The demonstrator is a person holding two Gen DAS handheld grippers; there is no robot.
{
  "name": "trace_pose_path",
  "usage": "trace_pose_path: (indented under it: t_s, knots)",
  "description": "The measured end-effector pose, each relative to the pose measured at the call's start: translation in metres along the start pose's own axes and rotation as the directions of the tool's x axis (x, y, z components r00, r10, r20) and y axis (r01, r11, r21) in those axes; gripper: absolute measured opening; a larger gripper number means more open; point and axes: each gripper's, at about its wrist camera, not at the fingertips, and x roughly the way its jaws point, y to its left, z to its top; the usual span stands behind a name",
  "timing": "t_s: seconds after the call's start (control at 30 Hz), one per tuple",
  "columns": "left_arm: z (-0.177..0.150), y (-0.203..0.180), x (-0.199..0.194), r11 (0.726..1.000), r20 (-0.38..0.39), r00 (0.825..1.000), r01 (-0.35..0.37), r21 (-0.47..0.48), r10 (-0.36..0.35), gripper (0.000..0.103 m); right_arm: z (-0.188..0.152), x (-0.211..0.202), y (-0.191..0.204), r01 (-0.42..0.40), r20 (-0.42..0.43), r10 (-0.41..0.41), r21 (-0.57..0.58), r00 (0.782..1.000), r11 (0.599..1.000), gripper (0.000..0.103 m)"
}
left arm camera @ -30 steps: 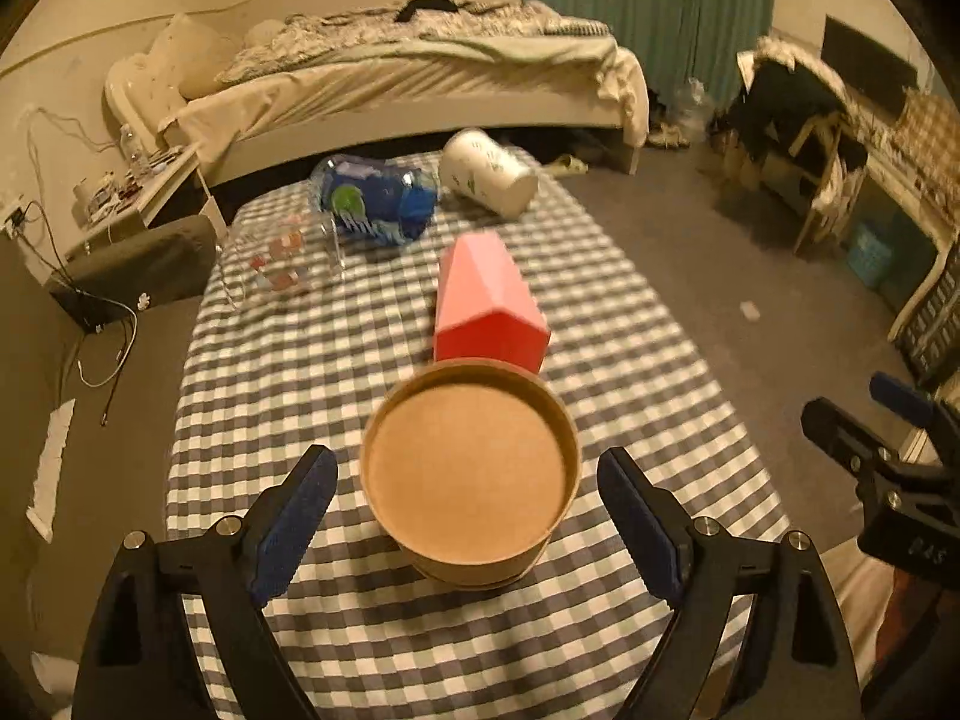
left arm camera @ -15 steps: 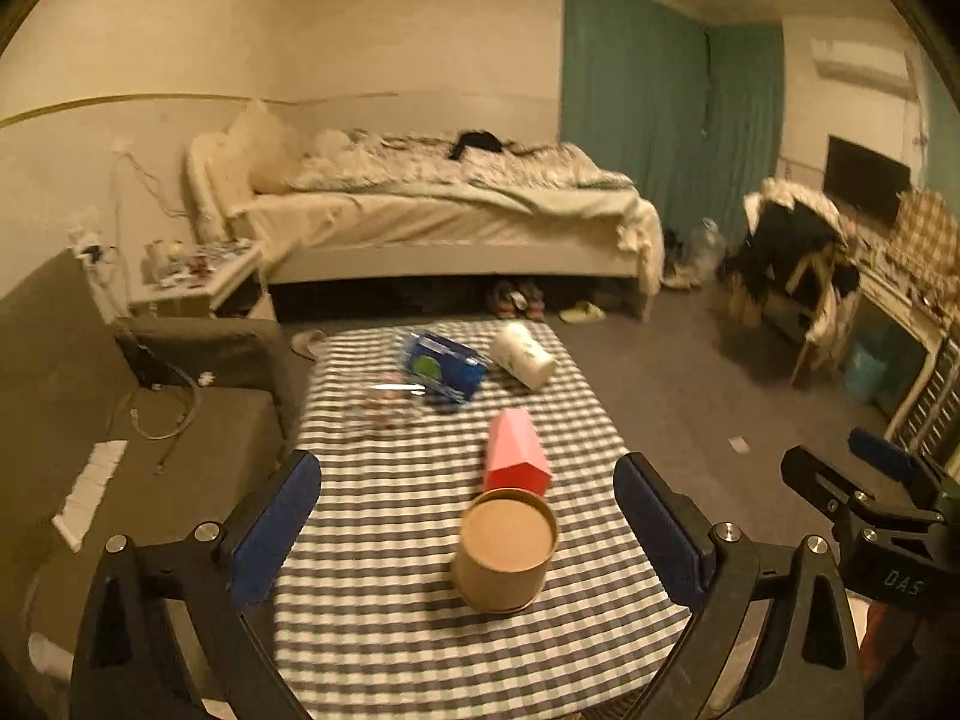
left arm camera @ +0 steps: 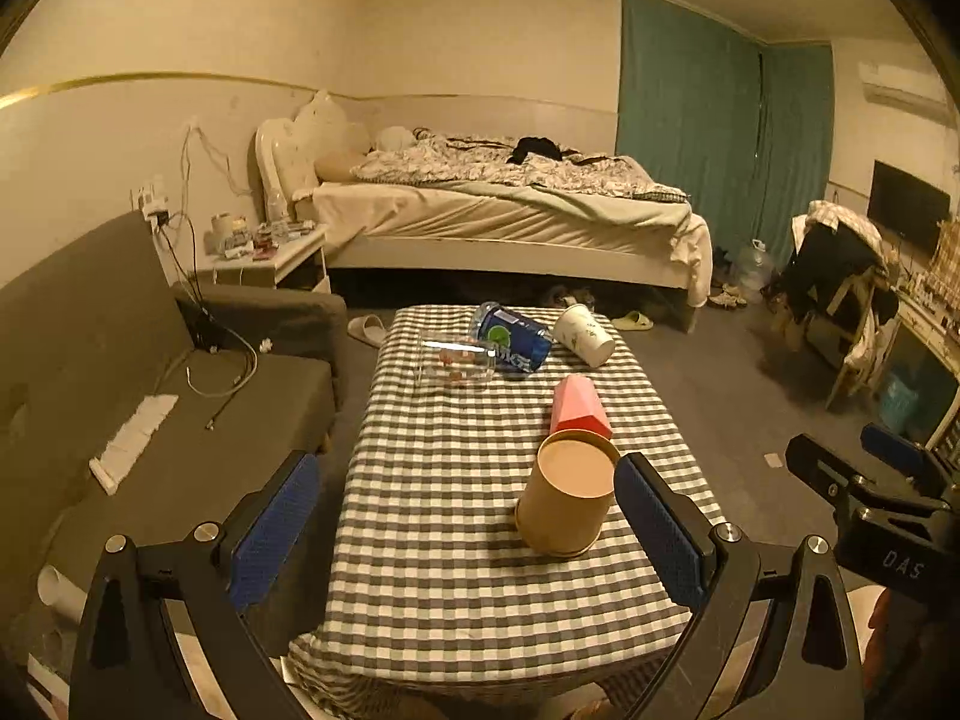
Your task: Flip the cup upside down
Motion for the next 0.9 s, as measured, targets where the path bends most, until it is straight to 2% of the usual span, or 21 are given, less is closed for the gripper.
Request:
trace_pose_path:
  t_s: [0.9]
  knots:
    - [-0.009, 0.014, 0.003, 1.0, -0.01, 1.0, -0.021, -0.023, 0.021, 0.101, 0.002, 0.005, 0.012, 0.013, -0.012, -0.014, -0.04, 1.0, 0.999, 0.103]
